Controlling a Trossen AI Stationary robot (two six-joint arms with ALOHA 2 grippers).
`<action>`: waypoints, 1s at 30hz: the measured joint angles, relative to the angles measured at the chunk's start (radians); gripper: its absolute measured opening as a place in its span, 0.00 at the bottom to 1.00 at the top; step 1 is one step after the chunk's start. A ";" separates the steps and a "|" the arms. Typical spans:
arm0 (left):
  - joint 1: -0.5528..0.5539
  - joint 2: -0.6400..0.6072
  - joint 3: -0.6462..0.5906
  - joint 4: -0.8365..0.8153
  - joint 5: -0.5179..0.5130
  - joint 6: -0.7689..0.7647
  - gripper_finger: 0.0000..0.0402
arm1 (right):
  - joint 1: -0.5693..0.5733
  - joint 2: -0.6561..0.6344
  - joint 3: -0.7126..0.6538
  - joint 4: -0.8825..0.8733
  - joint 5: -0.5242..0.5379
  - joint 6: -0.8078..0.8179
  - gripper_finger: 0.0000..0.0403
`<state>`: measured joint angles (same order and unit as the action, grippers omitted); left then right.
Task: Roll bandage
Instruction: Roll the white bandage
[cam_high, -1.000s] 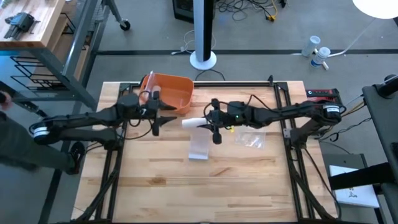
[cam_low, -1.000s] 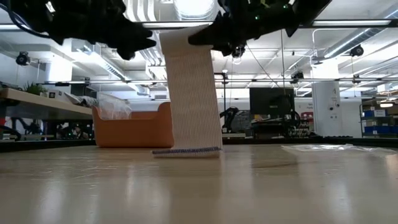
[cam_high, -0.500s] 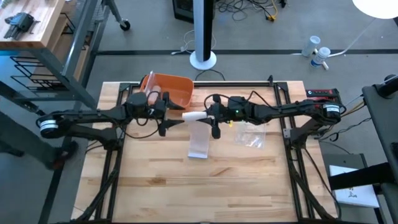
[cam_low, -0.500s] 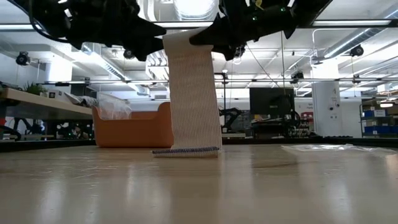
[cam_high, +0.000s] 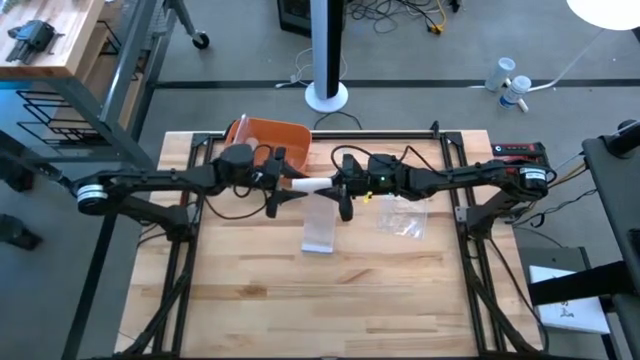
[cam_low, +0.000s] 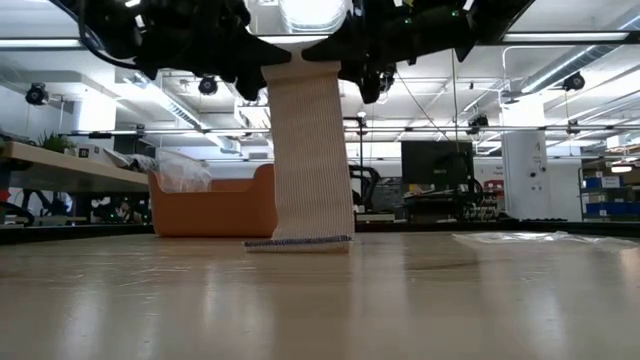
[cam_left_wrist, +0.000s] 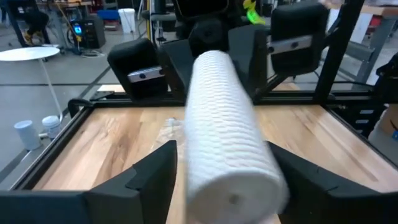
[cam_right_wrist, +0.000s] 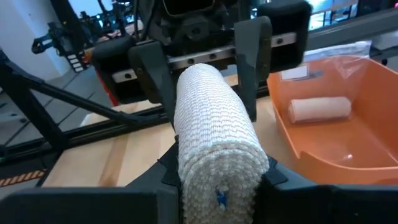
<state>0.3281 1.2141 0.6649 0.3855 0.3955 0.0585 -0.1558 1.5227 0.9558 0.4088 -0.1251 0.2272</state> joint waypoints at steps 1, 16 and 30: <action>0.000 0.012 0.008 -0.001 0.005 0.006 0.52 | 0.000 0.000 0.000 -0.003 -0.004 0.001 0.21; 0.000 0.079 0.047 -0.010 0.082 0.086 0.21 | 0.008 0.000 -0.001 -0.032 -0.007 -0.073 0.27; -0.001 0.072 0.107 -0.101 0.048 0.510 0.21 | -0.002 -0.044 -0.001 -0.028 -0.015 0.149 0.73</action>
<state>0.3275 1.2865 0.7716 0.2843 0.4437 0.5680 -0.1576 1.4785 0.9550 0.3809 -0.1403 0.3758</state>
